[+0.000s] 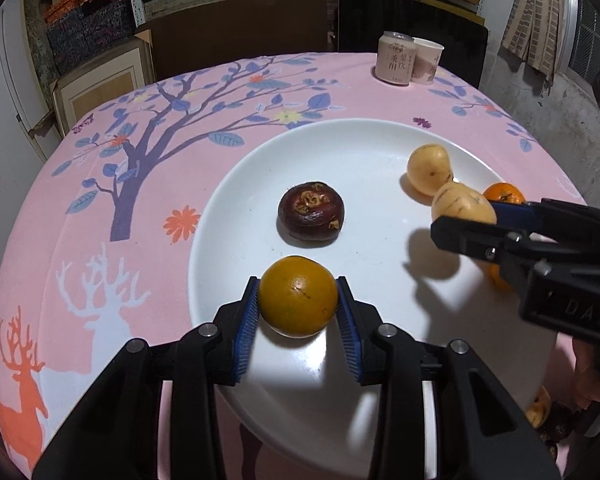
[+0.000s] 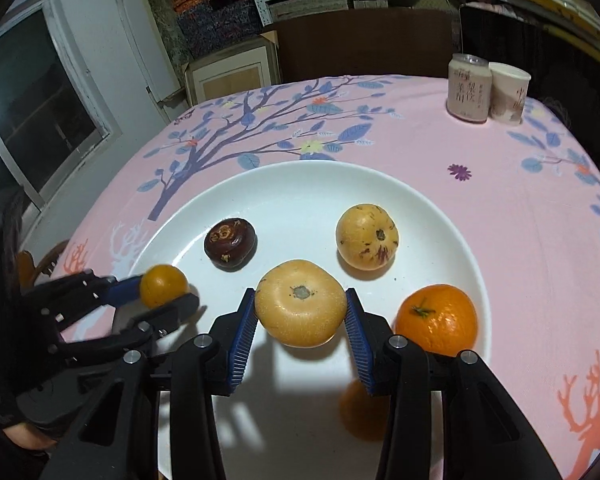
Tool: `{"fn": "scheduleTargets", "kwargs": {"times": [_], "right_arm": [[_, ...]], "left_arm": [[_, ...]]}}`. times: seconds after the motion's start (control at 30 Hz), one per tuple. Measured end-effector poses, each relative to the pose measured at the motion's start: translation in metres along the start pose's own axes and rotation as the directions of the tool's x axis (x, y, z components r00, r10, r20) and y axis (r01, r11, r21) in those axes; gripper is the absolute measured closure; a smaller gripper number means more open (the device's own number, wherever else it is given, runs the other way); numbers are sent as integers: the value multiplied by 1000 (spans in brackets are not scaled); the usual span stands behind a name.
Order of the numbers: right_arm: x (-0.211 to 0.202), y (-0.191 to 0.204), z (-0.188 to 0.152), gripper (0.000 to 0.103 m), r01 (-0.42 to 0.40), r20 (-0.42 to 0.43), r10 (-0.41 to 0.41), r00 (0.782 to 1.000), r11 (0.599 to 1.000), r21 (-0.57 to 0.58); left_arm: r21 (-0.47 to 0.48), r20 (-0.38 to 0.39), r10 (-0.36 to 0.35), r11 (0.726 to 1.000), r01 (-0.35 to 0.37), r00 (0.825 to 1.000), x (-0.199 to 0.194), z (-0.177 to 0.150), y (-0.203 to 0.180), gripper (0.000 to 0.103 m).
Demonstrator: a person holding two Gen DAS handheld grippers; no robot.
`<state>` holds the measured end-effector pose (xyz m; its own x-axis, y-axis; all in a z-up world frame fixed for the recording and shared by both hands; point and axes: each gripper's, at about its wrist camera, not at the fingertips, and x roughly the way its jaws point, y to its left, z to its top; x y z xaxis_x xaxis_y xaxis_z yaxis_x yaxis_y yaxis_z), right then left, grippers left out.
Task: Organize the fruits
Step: 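Place both fruits on the white plate and open both tools, then grasp the orange with the left tool while the right tool grasps a dark brown fruit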
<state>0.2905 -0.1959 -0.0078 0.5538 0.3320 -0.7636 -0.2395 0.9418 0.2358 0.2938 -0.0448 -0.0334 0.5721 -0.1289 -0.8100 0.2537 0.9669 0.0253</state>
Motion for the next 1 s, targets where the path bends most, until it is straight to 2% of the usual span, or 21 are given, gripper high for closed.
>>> {"fn": "scheduleTargets", "kwargs": {"times": [0.03,0.07,0.13,0.2,0.27,0.43,0.47,0.53,0.63,0.7,0.73,0.87,1.0], "right_arm": [[0,-1,1,58,5,7,-5,1000,1000,6],[-2,-1,2,49,4,17,-4,1000,1000,13],[-9,-1,2,42,-5,42,4,999,1000,24],[-18,2,3,42,-2,59,1,998,1000,14],[-33,5,1,42,4,82,-5,997,1000,15],[-82,11,-22,37,-66,127,62,990,997,29],[-93,12,-31,35,-78,135,72,988,996,35],[-113,12,-53,31,-102,147,93,985,993,53],[-140,11,-95,27,-103,174,86,981,990,94],[-156,15,-128,25,-126,196,103,975,986,110],[-161,17,-142,25,-130,206,104,973,985,114],[-172,20,-189,25,-98,199,69,977,985,141],[-175,19,-216,25,-45,180,15,984,986,162]], "left_arm": [[3,1,-5,1000,5,1000,2,0,0,64],[3,5,-7,1000,7,1000,1,-1,0,61],[1,24,-10,1000,10,1000,-6,-2,-1,42],[7,56,5,1000,-5,998,-17,-3,-4,32],[10,81,14,1000,-15,997,-32,-6,-5,31],[18,189,-56,998,53,980,-93,-32,-9,31],[31,211,-74,997,69,975,-109,-43,-11,31],[50,241,-91,995,82,966,-135,-64,-16,20],[57,273,-155,988,145,950,-172,-104,-20,19],[68,270,-194,981,182,943,-188,-130,-26,14],[77,268,-194,981,180,944,-192,-142,-30,13],[125,194,-136,986,113,972,-187,-182,-53,13],[95,116,-110,991,99,987,-166,-202,-62,13]]}}
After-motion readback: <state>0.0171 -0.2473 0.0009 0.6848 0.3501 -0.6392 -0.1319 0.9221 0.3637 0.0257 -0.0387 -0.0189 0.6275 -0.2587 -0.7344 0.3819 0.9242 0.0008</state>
